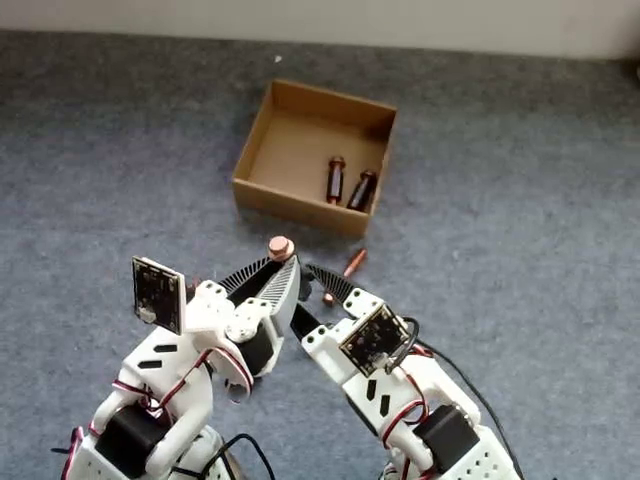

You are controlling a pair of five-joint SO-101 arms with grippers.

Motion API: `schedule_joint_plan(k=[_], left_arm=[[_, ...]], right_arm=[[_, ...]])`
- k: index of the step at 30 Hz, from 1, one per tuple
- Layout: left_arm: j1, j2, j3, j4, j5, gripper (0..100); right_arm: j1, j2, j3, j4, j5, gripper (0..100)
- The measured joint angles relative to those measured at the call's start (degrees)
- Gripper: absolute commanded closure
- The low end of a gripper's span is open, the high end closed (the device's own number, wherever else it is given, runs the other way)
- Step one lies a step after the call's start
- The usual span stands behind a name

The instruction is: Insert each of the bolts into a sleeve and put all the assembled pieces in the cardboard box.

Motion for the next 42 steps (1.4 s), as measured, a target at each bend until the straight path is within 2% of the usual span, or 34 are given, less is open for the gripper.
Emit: schedule_joint_plan(k=[4, 10, 12, 16, 20, 26, 33, 36, 39, 42], left_arm=[[0.2, 0.0, 0.0, 1.0, 0.1, 98], [1.1, -0.4, -1.8, 10.9, -1.3, 71], [1.1, -0.2, -3.3, 14.8, -1.4, 67], [-3.5, -0.4, -5.1, 19.3, -1.9, 71], [-11.9, -0.1, -5.0, 21.0, -6.1, 79], [-25.4, -0.4, -1.7, 21.0, -10.0, 99], [-31.5, -0.4, 11.6, 17.5, -10.4, 99], [-33.2, -0.4, 17.9, 11.9, -10.4, 99], [-34.5, -0.3, 19.0, 6.5, -10.5, 99], [-35.2, -0.3, 19.3, 5.0, -10.5, 99]], right_arm=[[0.0, 0.0, 0.0, -0.2, 0.0, 99.3], [3.2, 0.2, 0.2, -0.1, 0.2, 99.3], [4.7, 0.2, 0.2, 0.0, 0.2, 99.3], [7.9, 0.0, 0.1, 1.2, -0.3, 99.3], [13.2, 0.0, 0.1, 7.3, -6.1, 99.3], [18.4, 0.0, 0.1, 13.6, -8.2, 99.3], [19.3, 3.4, -2.4, 16.7, -8.2, 99.3], [19.3, 11.0, -8.1, 16.7, -8.2, 99.3], [19.3, 21.7, -15.6, 16.6, -8.3, 99.3], [19.9, 33.4, -23.6, 14.0, -8.3, 99.3]])
